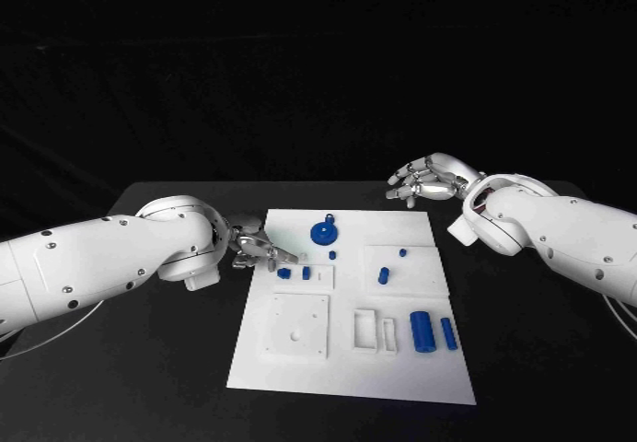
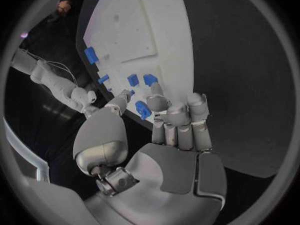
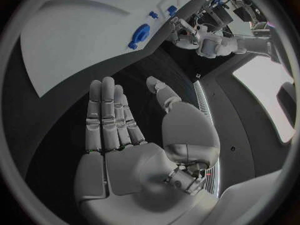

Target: Assemble the parts on the task board

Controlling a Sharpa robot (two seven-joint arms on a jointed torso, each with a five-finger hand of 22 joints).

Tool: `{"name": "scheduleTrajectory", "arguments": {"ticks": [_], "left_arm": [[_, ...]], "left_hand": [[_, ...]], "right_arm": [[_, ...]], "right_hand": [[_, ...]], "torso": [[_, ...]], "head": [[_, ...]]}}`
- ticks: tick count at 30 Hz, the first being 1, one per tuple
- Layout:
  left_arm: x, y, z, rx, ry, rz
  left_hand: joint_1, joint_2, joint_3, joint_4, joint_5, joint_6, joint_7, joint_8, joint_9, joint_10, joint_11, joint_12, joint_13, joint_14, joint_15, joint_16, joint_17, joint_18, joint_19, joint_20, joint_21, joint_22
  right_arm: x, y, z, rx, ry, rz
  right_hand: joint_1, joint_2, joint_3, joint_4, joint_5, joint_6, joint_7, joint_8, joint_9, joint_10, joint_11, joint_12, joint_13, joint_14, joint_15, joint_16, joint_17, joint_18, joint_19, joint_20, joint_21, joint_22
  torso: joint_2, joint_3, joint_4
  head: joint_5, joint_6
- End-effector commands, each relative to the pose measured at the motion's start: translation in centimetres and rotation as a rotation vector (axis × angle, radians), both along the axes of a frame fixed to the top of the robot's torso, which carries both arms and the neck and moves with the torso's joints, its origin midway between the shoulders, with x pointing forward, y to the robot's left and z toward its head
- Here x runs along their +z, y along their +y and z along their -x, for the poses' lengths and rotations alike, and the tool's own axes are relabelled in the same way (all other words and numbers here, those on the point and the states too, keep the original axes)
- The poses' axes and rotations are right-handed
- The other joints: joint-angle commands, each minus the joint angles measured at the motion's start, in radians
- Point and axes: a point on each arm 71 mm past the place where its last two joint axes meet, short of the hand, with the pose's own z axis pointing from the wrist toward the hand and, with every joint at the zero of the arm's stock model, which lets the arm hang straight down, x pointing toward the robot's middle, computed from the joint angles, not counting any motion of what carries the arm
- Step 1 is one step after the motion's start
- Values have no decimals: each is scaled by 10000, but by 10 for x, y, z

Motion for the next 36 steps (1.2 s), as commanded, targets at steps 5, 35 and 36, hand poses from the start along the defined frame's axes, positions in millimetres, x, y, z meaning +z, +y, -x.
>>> {"name": "scheduleTrajectory", "arguments": {"ticks": [5, 35, 36], "left_arm": [[0, 2, -1, 73, 56, -83], [-5, 0, -6, -198, 575, -842], [-5, -1, -6, -212, 600, -825]], "left_hand": [[269, 193, -52, 87, -28, -181, 151, -54, -50, 38, 96, -43, 13, 6, 70, -42, 11, 179, -73, -1012, -11, -12], [1522, 1445, -1601, -741, 68, -1103, 528, -769, -1320, -116, 442, -146, -14, -71, 402, -269, -1, 40, -252, -938, -180, -140], [1540, 1457, -1602, -722, 70, -1103, 530, -769, -1337, -116, 444, -144, -13, -70, 405, -267, 2, 40, -253, -939, -178, -139]], "right_arm": [[0, 1, 1, 154, 39, -7], [0, 1, 1, 157, 31, -11], [0, 1, 1, 159, 32, -11]], "right_hand": [[-64, 10, 13, -27, 67, -49, 120, 51, -15, -69, -10, 35, -11, 61, 26, -42, 14, 148, 69, -21, -58, 13], [-65, 16, 12, -26, 69, -49, 119, 56, -17, -69, -11, 42, -18, 65, 26, -46, 21, 148, 74, -22, -63, 19], [-65, 16, 12, -26, 69, -49, 119, 56, -17, -69, -11, 43, -19, 66, 25, -46, 21, 148, 75, -22, -63, 20]], "torso": [[3, -1, 2], [3, 3, -10], [3, 3, -10]], "head": [[31, 33], [55, 39], [55, 39]]}}
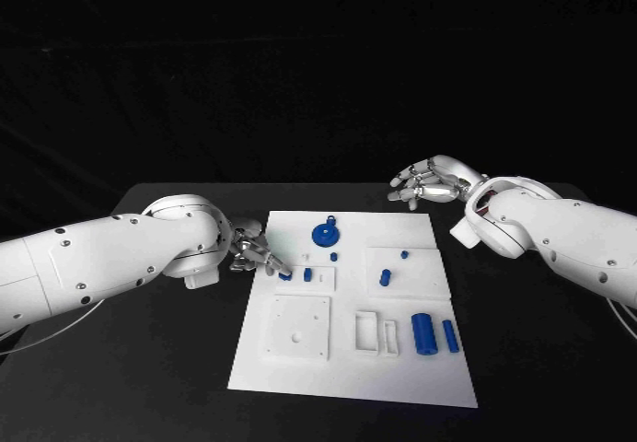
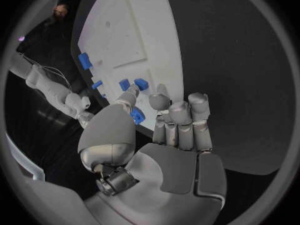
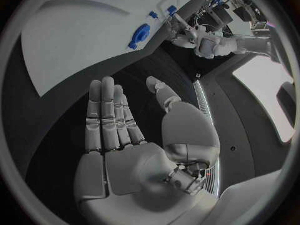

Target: Assemble the parts on the task board

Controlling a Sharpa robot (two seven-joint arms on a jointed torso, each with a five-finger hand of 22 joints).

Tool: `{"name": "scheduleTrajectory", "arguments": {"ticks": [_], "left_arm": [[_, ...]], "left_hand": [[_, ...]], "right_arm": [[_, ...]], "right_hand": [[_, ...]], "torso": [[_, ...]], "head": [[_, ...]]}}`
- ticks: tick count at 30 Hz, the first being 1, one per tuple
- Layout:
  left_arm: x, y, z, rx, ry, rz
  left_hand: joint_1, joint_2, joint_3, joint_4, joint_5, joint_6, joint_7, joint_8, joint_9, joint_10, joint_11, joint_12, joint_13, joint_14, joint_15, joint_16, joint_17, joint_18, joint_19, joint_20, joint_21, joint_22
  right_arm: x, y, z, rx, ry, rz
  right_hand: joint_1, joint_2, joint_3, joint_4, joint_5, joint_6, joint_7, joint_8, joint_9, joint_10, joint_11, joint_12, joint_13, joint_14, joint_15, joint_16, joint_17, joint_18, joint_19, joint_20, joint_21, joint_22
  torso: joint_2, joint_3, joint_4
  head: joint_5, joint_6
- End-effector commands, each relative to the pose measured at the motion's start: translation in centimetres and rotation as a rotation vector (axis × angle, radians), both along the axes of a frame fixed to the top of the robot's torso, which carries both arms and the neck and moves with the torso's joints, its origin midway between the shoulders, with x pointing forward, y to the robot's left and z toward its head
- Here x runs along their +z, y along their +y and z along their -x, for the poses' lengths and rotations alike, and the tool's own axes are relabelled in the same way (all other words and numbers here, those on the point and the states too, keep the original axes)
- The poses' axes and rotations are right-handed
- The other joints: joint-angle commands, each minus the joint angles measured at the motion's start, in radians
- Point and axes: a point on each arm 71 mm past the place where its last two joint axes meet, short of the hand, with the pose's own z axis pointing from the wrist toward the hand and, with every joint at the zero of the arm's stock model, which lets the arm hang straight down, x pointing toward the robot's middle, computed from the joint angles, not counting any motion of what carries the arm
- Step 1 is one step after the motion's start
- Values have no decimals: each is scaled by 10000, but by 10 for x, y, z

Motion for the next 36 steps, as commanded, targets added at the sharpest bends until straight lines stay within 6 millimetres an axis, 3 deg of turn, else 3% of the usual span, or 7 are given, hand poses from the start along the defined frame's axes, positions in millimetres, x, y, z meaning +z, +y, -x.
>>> {"name": "scheduleTrajectory", "arguments": {"ticks": [1, 8, 23, 28, 30, 36], "left_arm": [[-1, -3, 1, -177, 231, -32], [-2, -6, 0, -249, 343, -101], [-7, -5, 0, -308, 568, -389], [-9, -5, 1, -274, 594, -447], [-10, -5, 0, -248, 591, -455], [-11, -4, 1, -241, 612, -474]], "left_hand": [[82, -11, 0, 97, -45, -233, 197, -65, -41, 9, 72, -30, 4, 1, 86, -34, 12, 104, -57, -1029, -61, -4], [344, 203, -103, 155, 48, -290, 233, -95, -227, 0, 106, -9, 20, -3, 120, -26, 33, 91, -79, -1027, -34, 23], [659, 377, -421, 137, 96, -282, 245, -71, -450, -19, 119, 14, 37, -10, 134, -19, 59, 73, -112, -1021, -13, 51], [1068, 688, -629, -69, 356, -265, 249, -26, -590, -20, 123, 30, 43, -7, 137, -11, 76, 58, -116, -1017, 6, 68], [1290, 895, -700, -240, 633, -261, 252, -4, -650, -16, 125, 38, 45, -2, 140, -6, 83, 47, -114, -1013, 18, 77], [1696, 1292, -865, -715, 947, -252, 262, 56, -797, -10, 135, 46, 41, 7, 151, -6, 93, 8, -117, -992, 29, 87]], "right_arm": [[0, 2, 1, 160, 30, -11], [0, 2, 1, 168, 31, -12], [0, 2, 1, 179, 37, -12], [0, 2, 1, 181, 41, -11], [0, 2, 1, 180, 42, -10], [0, 1, 1, 179, 47, -8]], "right_hand": [[-65, 15, 12, -27, 69, -53, 124, 56, -10, -69, -11, 44, -10, 66, 25, -47, 18, 149, 75, -23, -63, 13], [-65, 17, 12, -26, 70, -53, 124, 57, -10, -69, -11, 45, -11, 67, 25, -48, 19, 149, 76, -23, -65, 15], [-65, 19, 12, -26, 70, -52, 123, 58, -11, -68, -11, 47, -13, 68, 25, -50, 21, 149, 77, -23, -66, 16], [-66, 22, 13, -24, 70, -52, 123, 59, -11, -68, -11, 48, -14, 69, 25, -50, 22, 149, 78, -23, -67, 17], [-66, 23, 13, -24, 70, -52, 123, 59, -11, -68, -11, 49, -15, 69, 25, -50, 23, 149, 78, -23, -68, 17], [-66, 25, 13, -23, 70, -51, 123, 61, -11, -67, -12, 50, -16, 70, 24, -51, 24, 149, 79, -23, -69, 19]], "torso": [[2, -1, 2], [3, -4, -2], [8, -3, 5], [4, 0, -9], [3, 0, -8], [-1, 2, 3]], "head": [[-9, -14], [-18, -33], [-45, -77], [-43, -87], [-45, -94], [-48, -105]]}}
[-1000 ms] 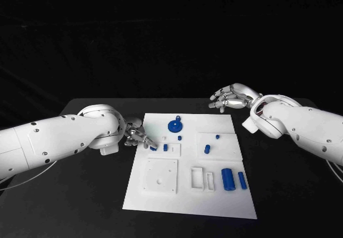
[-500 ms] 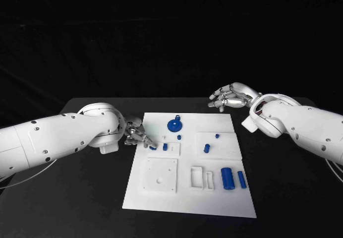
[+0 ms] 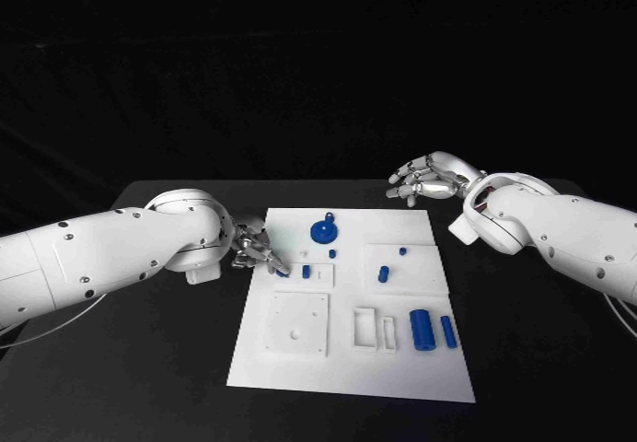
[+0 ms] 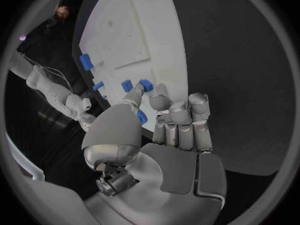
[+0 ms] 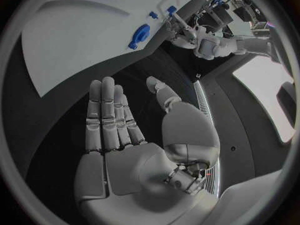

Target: Assemble the parts on the task board

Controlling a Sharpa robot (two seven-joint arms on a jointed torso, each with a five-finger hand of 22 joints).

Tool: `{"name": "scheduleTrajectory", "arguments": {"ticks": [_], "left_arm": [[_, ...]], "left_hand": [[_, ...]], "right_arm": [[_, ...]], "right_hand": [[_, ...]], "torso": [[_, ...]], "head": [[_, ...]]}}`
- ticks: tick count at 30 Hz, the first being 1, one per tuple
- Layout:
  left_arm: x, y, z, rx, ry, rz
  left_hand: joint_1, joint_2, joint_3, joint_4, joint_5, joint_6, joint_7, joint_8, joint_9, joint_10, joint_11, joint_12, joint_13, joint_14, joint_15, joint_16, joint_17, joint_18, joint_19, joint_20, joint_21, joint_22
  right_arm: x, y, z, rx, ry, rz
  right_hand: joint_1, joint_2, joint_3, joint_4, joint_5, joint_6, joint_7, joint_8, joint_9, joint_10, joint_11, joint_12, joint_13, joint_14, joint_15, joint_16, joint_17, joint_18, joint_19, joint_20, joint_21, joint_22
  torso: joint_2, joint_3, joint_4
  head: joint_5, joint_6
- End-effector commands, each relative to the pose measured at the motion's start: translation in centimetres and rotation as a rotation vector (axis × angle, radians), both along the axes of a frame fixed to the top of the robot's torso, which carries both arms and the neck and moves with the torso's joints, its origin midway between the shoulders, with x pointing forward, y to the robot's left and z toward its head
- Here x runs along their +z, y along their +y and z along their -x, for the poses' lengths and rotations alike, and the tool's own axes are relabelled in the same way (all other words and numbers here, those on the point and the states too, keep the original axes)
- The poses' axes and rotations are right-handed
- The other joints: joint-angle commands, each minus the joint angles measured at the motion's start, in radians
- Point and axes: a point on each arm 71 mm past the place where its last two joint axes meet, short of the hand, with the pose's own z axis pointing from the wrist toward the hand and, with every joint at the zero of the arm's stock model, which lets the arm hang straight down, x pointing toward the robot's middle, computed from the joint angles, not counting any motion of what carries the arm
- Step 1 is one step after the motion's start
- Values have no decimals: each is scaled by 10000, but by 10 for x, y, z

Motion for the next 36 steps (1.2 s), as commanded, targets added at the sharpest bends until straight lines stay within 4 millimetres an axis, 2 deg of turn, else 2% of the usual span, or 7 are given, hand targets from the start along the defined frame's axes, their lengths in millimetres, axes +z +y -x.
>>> {"name": "scheduleTrajectory", "arguments": {"ticks": [1, 2, 3, 5, 11, 21, 36], "left_arm": [[-11, 3, 3, -27, 426, -413], [-11, 3, 3, -21, 428, -416], [-12, 3, 3, -20, 435, -421], [-12, 3, 4, -25, 457, -437], [-12, 4, 4, -30, 485, -427], [-12, 7, 6, 46, 629, -259], [-11, 8, 6, 308, 591, 385]], "left_hand": [[264, 163, -14, -149, 61, -246, 260, 45, 24, -7, 68, 46, 7, -2, 60, -7, 15, 45, -38, -992, 28, 16], [287, 182, 19, -157, -28, -239, 259, 55, 1, -2, 67, 46, 4, 2, 60, -11, 13, 40, -30, -990, 25, 12], [466, -21, 626, 84, -832, -219, 244, 85, -64, 15, 62, 32, -12, 15, 73, -29, 5, 32, 26, -989, -13, -36], [511, -225, 1119, 343, -813, -221, 262, 121, -174, 32, 72, 32, -27, 48, 68, -34, 2, 0, 68, -979, -7, -40], [585, -267, 1345, 341, -734, -231, 270, 164, -248, 36, 78, 41, -31, 53, 71, -32, 6, -12, 73, -982, 17, -19], [769, -100, 1641, 156, -624, -260, 279, 215, -337, 23, 87, 41, -39, 45, 79, -40, 8, -24, 57, -986, 33, 3], [980, -70, 4140, -431, -726, -154, 291, 565, -532, 81, 106, 50, -95, 85, 102, -37, 12, -132, 129, -960, 116, 53]], "right_arm": [[0, 1, 1, 171, 40, -8], [0, 1, 1, 171, 40, -8], [0, 1, 1, 171, 40, -8], [0, 1, 1, 164, 42, -6], [0, 0, 1, 160, 43, -4], [0, 0, 1, 163, 46, -5], [-1, 1, 1, 168, 56, -6]], "right_hand": [[-66, 26, 13, -23, 31, -64, 136, 61, -14, -67, -12, 51, -16, 70, 24, -52, 10, 149, 80, -23, -69, 11], [-66, 26, 13, -23, 31, -64, 136, 61, -14, -67, -12, 52, -16, 70, 24, -52, 10, 149, 80, -23, -69, 11], [-66, 27, 13, -23, 31, -63, 136, 61, -14, -67, -12, 52, -16, 70, 24, -52, 11, 149, 80, -23, -69, 12], [-66, 28, 13, -23, 31, -63, 136, 62, -14, -67, -12, 52, -17, 71, 24, -52, 11, 149, 81, -23, -70, 12], [-67, 31, 13, -22, 31, -61, 135, 64, -14, -66, -13, 54, -18, 72, 24, -53, 13, 149, 83, -24, -71, 13], [-69, 35, 13, -20, 32, -57, 134, 67, -13, -65, -13, 57, -20, 74, 24, -54, 15, 149, 86, -24, -72, 15], [-77, 36, 9, -18, 33, -54, 133, 70, -14, -62, -15, 62, -24, 76, 23, -56, 19, 149, 90, -24, -75, 18]], "torso": [[-5, 2, 7], [-5, 2, 7], [-4, 3, 8], [-7, 3, 9], [-5, -3, 7], [-4, -9, 9], [-4, -6, 9]], "head": [[2, 2], [2, 2], [3, -2], [13, 1], [19, 10], [9, 20], [13, 39]]}}
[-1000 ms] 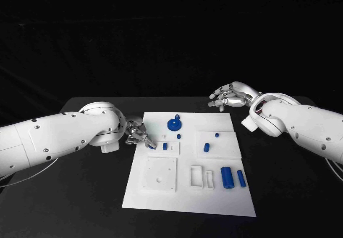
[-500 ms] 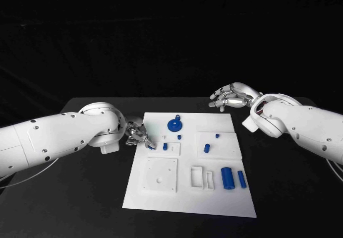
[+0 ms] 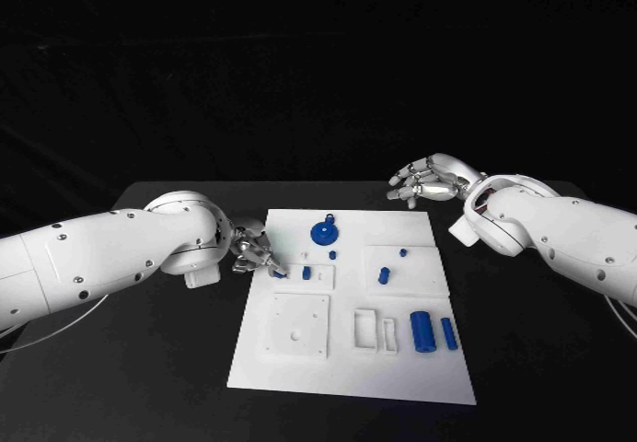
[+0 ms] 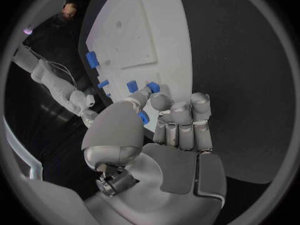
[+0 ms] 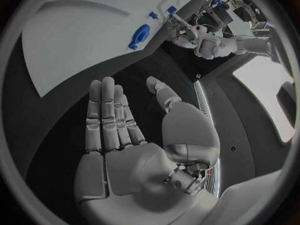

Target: Assemble the parts on the task board

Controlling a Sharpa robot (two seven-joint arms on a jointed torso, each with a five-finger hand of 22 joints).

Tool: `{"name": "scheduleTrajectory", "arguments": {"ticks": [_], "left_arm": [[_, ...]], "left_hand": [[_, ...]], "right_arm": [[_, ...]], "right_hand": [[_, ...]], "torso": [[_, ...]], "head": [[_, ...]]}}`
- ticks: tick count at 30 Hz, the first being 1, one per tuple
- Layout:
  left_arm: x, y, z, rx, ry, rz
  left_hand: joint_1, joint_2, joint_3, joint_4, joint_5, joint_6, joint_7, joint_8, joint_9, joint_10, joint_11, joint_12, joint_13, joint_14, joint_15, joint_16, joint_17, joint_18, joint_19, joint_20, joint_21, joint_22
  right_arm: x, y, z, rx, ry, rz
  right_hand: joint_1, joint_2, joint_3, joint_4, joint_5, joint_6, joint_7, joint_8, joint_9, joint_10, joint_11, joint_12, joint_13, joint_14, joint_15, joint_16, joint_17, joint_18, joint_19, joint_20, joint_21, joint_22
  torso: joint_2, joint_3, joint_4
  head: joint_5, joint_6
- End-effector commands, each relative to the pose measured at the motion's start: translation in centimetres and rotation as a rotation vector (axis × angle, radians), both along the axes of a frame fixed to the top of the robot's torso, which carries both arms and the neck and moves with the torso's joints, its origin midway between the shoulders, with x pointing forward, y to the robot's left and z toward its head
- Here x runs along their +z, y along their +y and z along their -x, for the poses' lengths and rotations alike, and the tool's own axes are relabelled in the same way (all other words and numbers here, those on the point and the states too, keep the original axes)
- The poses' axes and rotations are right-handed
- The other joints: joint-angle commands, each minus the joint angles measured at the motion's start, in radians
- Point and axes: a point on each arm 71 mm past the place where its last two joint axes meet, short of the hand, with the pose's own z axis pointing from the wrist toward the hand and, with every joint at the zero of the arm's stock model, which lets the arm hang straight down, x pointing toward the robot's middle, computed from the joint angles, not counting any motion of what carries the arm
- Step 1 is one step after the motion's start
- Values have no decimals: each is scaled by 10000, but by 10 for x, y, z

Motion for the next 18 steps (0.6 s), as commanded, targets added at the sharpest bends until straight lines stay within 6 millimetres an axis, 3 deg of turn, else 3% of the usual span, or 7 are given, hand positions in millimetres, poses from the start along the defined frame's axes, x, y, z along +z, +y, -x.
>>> {"name": "scheduleTrajectory", "arguments": {"ticks": [1, 10, 18], "left_arm": [[-9, 5, 2, 262, 211, -175], [-6, 6, 2, 493, 26, 267], [-5, 6, 2, 607, -35, 520]], "left_hand": [[-12, 213, 1805, -1690, 53, 89, -18, 94, 25, 44, 57, 52, -16, 80, -36, -33, 15, 147, 57, -962, 80, 17], [-526, 206, 2454, -2115, 274, 276, -114, 567, 233, 119, -32, 31, -70, 144, -113, -30, 0, 136, 160, -1001, 120, 8], [-741, 137, 2622, -2252, 427, 349, -193, 909, 537, 162, -107, 3, -111, 179, -181, -41, -19, 132, 221, -1027, 123, -13]], "right_arm": [[0, 2, 1, 172, 36, -12], [-1, 2, 1, 184, 43, -15], [-1, 2, 1, 182, 46, -15]], "right_hand": [[-77, 36, 9, -17, 33, -56, 135, 21, -15, -62, -15, 62, -15, 77, 23, -56, 14, 149, 54, 12, -37, 11], [-81, 37, 8, -16, 34, -55, 134, 23, -16, -62, -15, 64, -18, 77, 23, -58, 16, 149, 55, 12, -39, 13], [-82, 36, 7, -17, 34, -55, 134, 23, -16, -63, -16, 65, -19, 78, 23, -59, 17, 149, 56, 12, -40, 14]], "torso": [[1, 7, -6], [-4, 13, -8], [-7, 19, -8]], "head": [[8, -2], [15, 23], [21, 58]]}}
